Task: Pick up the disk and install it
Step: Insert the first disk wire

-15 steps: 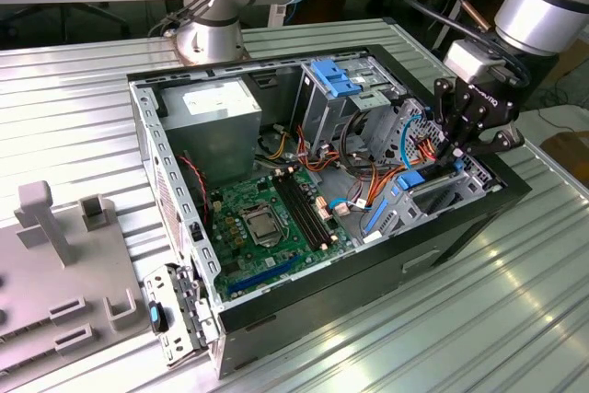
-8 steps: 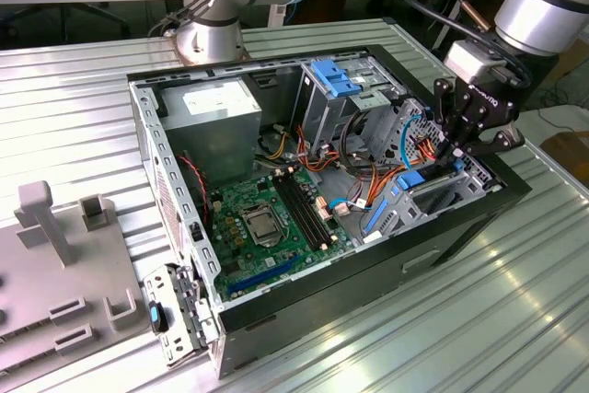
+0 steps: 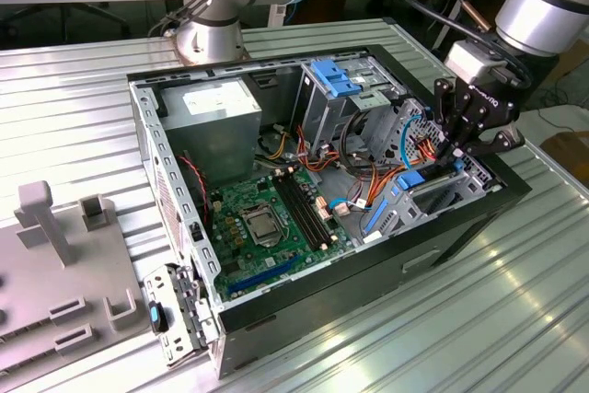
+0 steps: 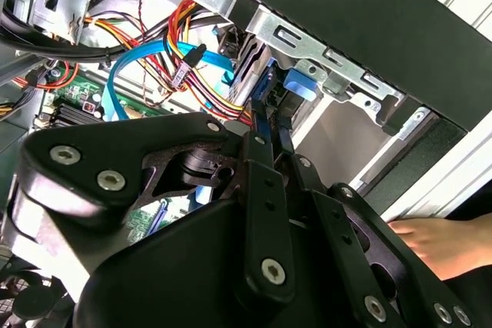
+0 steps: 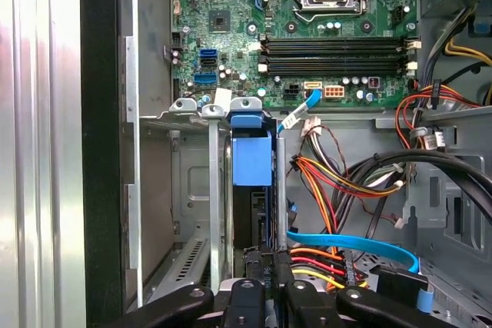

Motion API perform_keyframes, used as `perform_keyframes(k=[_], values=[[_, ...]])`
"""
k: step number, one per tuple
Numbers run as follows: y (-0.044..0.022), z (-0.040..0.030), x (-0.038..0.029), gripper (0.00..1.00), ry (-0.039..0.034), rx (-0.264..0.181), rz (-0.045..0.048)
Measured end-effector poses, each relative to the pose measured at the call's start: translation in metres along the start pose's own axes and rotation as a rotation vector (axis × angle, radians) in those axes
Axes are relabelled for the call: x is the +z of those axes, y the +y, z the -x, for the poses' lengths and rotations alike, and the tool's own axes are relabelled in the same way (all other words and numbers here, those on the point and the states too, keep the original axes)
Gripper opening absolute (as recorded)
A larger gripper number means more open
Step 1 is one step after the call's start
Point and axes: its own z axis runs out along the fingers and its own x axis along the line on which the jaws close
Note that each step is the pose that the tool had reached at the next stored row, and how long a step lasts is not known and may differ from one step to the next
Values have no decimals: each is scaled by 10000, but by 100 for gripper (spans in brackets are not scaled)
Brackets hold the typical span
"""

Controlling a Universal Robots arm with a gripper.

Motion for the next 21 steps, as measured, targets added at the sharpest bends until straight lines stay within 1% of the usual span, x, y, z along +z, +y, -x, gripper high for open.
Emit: perform_keyframes(k=[6, 21], values=[[0, -1, 1, 17, 0, -19, -1], [0, 0, 27, 17, 1, -74, -3]])
